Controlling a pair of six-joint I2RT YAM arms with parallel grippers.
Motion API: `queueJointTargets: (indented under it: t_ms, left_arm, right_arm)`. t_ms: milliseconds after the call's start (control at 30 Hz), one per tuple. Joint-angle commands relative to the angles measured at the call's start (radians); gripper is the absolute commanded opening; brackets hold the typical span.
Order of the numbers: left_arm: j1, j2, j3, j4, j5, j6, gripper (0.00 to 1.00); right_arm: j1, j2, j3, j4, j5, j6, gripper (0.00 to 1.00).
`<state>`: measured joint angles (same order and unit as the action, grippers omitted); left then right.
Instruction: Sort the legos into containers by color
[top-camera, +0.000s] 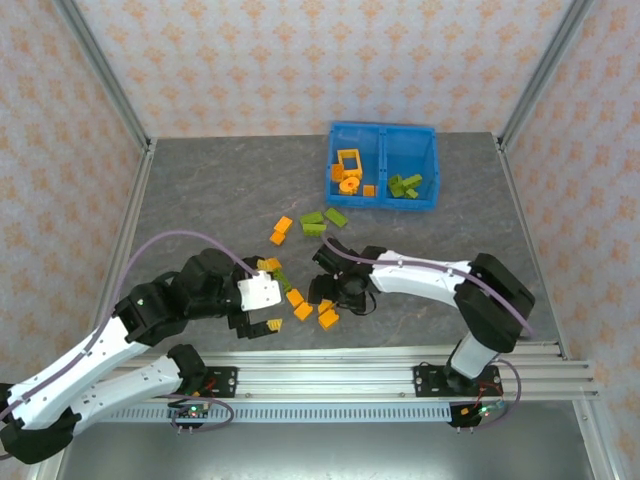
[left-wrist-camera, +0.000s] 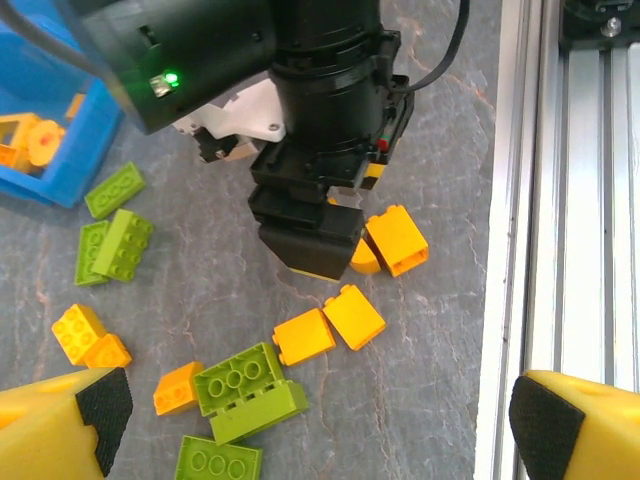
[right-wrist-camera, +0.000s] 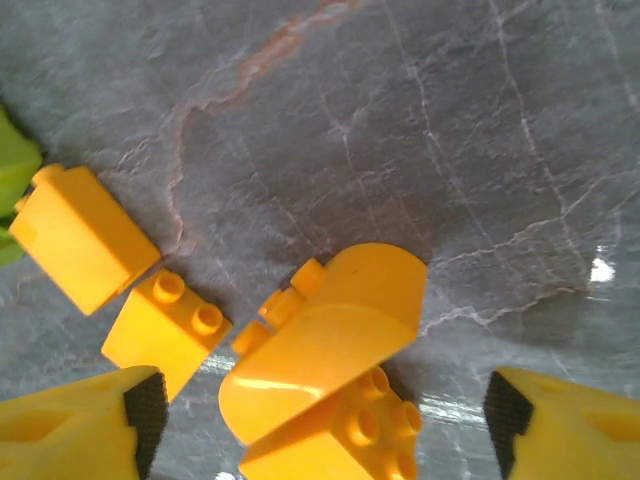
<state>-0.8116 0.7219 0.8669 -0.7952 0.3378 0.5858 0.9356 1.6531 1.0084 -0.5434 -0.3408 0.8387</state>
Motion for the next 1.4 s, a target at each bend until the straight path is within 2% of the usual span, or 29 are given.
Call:
queueJointTargets:
  t_ms: [0,167,433,667,800,900,1067,1233,1367]
  left_arm:
    - [-0.005,-0.005,-0.025,0.049,0.023,0.049,1.0]
    - [-0.004,-0.01,-0.074,0.133,0.023,0.035,1.0]
    - [-0.005,-0.021,-0.126,0.225,0.022,0.005,1.0]
    - [-0.004,-0.021,-0.119,0.26,0.043,0.022,1.0]
    - [-0.003,-0.022,-0.127,0.315,-0.045,0.033,1.0]
    - [-0.004,-0.023,-0.148,0.386,-0.084,0.038,1.0]
    - [-0.004,-0.026,-0.193,0.527,-0.16,0.013,1.0]
    - [-0.003,-0.026,-0.182,0.476,-0.214,0.025,1.0]
    - [-0.003,-0.057,-0.16,0.443,-0.244,-0.077,1.0]
  right_arm:
    - [0.006,0.049,0.042,0.02,0.02,0.053,0.76]
    - [0.006,0.125,0.087,-0.005,0.044,0.047,0.58]
    - [-0.014,0.085,0.098,-0.035,0.167,0.093,0.27]
    - [-0.133,-0.039,0.13,-0.043,0.218,0.035,0.15]
    - [-0.21,-0.123,0.21,-0.081,0.276,-0.08,0.14]
    - [-0.286,-0.114,0.32,-0.107,0.338,-0.18,0.13]
    - [-0.4,0.04,0.545,-0.108,0.377,-0.316,0.13]
    - [-0.47,0.319,0.859,-0.175,0.384,-0.395,0.13]
    - [-0.491,0.543,1.123,-0.258,0.409,-0.442,0.14]
